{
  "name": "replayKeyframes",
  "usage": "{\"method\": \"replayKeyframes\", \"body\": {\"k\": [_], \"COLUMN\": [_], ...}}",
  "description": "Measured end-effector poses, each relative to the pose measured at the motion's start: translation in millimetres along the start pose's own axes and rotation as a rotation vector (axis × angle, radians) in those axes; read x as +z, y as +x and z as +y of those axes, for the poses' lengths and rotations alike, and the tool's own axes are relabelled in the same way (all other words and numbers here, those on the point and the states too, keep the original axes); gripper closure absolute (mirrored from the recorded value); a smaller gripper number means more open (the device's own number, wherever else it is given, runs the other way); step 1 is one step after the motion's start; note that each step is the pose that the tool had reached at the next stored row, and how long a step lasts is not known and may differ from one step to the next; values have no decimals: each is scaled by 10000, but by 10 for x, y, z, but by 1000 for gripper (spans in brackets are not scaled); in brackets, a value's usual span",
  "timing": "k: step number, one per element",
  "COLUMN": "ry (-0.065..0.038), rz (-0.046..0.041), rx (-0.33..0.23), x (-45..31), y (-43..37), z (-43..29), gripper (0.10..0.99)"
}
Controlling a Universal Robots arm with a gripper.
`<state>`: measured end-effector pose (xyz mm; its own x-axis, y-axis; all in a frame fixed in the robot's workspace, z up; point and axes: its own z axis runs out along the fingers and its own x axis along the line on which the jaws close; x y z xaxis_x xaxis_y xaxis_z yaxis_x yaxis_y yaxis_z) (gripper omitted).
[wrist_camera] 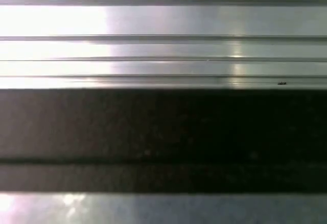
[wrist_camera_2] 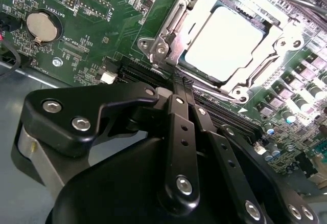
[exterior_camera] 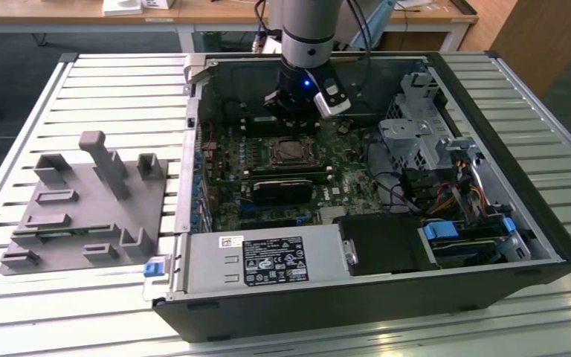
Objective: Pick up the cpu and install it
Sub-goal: 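Install the first cpu locking lever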
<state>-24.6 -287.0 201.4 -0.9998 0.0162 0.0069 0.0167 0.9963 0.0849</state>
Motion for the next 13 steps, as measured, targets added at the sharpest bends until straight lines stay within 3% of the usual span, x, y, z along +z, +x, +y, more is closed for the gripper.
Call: {"method": "replayKeyframes", "body": {"k": [5, 13], "ry": [125, 242], "rz": [-1, -1], "rx": [4, 4], "x": [6, 27], "y": [-1, -3], "z": [-1, -4], "gripper": [980, 980]}}
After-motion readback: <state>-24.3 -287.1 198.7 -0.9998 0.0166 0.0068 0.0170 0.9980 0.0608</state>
